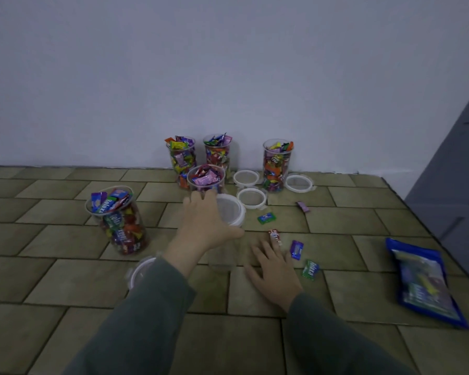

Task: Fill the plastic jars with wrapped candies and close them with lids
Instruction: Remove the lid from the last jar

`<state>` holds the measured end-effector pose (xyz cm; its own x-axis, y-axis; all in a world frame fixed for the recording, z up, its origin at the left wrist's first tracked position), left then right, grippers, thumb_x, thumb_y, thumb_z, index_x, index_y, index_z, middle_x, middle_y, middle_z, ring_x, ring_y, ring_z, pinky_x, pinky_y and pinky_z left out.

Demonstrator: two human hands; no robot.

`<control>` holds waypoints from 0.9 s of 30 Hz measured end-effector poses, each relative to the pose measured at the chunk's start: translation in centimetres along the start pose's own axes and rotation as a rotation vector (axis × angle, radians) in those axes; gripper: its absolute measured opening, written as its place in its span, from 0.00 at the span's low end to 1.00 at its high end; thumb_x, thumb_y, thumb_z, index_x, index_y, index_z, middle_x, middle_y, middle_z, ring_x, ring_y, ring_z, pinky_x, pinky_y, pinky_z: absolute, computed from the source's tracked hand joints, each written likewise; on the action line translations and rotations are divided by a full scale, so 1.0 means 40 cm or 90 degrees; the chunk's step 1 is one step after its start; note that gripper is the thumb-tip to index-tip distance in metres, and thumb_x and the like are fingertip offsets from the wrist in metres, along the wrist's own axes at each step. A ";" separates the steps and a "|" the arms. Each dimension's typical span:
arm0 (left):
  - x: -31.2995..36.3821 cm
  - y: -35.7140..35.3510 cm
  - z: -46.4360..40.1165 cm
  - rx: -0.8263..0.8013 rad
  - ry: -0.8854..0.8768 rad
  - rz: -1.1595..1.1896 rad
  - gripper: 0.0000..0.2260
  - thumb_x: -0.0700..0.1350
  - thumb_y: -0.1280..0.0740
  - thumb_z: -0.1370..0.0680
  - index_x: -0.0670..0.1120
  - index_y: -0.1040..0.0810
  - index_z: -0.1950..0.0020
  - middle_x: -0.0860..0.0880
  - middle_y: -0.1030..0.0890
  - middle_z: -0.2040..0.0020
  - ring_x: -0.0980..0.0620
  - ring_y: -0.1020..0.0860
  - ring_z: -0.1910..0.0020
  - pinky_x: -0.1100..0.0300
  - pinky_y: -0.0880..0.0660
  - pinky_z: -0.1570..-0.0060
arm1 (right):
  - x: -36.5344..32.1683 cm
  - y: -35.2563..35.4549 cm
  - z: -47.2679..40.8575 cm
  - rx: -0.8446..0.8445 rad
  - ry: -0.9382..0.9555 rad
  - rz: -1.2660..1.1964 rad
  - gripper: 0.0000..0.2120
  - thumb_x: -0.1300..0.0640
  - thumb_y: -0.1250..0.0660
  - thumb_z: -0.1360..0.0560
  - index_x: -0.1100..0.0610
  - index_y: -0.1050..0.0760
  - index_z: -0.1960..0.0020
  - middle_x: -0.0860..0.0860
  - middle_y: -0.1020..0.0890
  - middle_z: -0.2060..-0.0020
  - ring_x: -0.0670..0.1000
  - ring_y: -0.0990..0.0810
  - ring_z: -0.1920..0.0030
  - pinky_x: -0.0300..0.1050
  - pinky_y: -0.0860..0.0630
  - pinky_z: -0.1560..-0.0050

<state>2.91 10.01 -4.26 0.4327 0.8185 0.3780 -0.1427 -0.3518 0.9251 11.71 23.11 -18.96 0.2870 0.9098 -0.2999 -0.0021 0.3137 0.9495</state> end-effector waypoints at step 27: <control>-0.056 -0.170 0.066 0.227 -0.003 0.611 0.46 0.48 0.18 0.37 0.52 0.40 0.26 0.55 0.28 0.33 0.59 0.29 0.35 0.64 0.31 0.37 | -0.003 0.085 -0.003 0.086 -0.040 -0.080 0.19 0.45 0.49 0.18 0.51 0.29 0.34 0.52 0.29 0.32 0.55 0.37 0.27 0.60 0.43 0.29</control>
<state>5.26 9.37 -11.49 0.2789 0.1189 0.9529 -0.1579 -0.9731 0.1676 11.54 24.10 -15.69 0.3362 0.8459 -0.4141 0.1646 0.3801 0.9102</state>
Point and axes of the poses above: each hand's wrist, its own z-axis away from the middle knuckle, its own y-axis out of the back of the hand, x = y × z, the point moved 6 cm from there along -z, towards the middle knuckle
